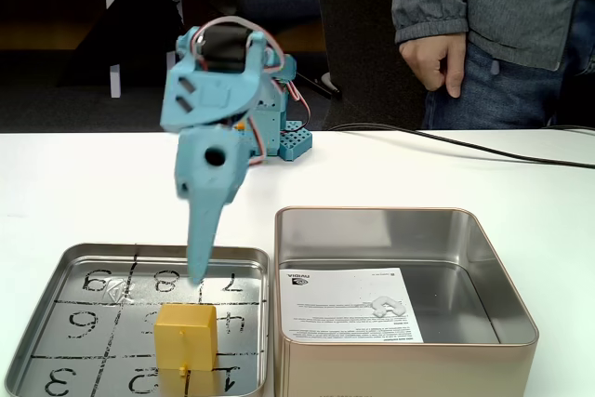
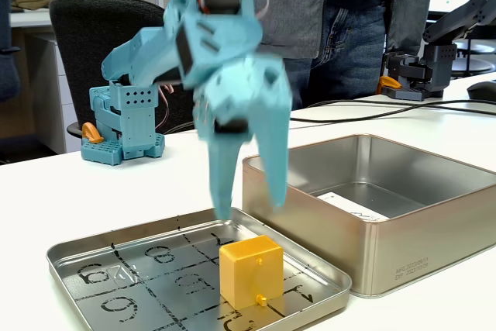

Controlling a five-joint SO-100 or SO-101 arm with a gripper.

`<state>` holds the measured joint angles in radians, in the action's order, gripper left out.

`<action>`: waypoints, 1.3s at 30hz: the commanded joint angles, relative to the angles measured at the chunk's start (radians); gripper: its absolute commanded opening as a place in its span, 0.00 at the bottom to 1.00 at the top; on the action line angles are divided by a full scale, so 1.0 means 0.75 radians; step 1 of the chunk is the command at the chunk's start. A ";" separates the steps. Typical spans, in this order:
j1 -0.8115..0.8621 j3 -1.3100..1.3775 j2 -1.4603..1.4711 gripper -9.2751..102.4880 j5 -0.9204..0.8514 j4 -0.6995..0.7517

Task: Grasp a lego block and put it in the bin.

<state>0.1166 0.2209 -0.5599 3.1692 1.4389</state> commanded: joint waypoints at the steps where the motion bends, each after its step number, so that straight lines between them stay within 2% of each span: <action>1: 0.033 -0.051 -0.049 0.42 -0.016 -0.135; 5: 0.043 -0.190 -0.078 0.44 -0.041 -0.272; 21: 0.047 -0.190 0.031 0.42 -0.059 -0.252; 27: 0.045 -0.162 0.065 0.34 -0.051 -0.205; 36: 0.055 -0.033 0.125 0.11 -0.039 -0.035; 39: 0.059 0.059 0.172 0.08 -0.049 0.029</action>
<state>0.1473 0.1963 -0.4203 3.1293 1.4067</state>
